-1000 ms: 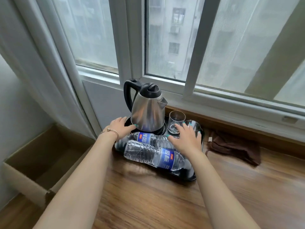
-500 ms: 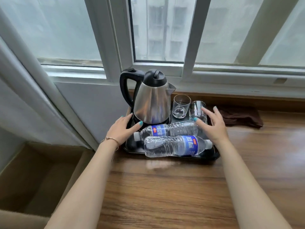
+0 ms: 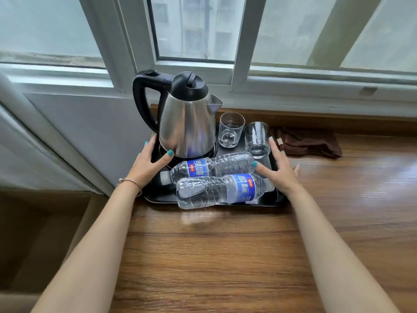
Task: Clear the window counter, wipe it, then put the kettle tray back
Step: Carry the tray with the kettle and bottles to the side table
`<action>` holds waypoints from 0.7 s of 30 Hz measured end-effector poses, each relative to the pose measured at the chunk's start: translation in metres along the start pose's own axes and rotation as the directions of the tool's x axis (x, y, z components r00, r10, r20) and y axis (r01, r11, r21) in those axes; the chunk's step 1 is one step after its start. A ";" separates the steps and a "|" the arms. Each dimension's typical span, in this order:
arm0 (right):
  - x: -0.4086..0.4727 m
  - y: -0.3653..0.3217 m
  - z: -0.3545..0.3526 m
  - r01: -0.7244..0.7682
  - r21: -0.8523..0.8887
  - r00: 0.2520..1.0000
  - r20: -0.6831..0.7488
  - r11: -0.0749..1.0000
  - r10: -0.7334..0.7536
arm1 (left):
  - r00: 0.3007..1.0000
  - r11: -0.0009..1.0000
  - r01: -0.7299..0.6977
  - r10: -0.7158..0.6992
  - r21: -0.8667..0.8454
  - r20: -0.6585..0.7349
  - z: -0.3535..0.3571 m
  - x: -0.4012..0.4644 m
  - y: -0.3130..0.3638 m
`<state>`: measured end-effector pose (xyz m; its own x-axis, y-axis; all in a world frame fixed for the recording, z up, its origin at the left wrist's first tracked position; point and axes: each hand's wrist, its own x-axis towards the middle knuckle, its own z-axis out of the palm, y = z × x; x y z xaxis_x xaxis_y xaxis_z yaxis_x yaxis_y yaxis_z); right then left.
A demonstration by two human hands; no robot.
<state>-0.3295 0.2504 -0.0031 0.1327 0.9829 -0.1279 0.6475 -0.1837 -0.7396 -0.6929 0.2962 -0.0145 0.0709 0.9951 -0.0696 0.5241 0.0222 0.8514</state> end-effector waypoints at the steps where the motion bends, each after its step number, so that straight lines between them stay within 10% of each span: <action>1: 0.001 -0.001 -0.001 0.008 0.003 1.000 0.009 1.000 -0.008 | 1.000 1.000 0.006 -0.006 -0.007 0.004 0.000 0.000 0.001; 21: 0.007 0.001 -0.001 0.028 0.038 0.999 0.035 0.999 -0.029 | 0.999 0.990 -0.035 0.032 0.135 0.026 0.002 0.002 0.006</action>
<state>-0.3272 0.2566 -0.0040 0.0875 0.9877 -0.1293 0.6220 -0.1556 -0.7674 -0.6879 0.2985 -0.0105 0.1101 0.9923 -0.0562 0.6307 -0.0260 0.7756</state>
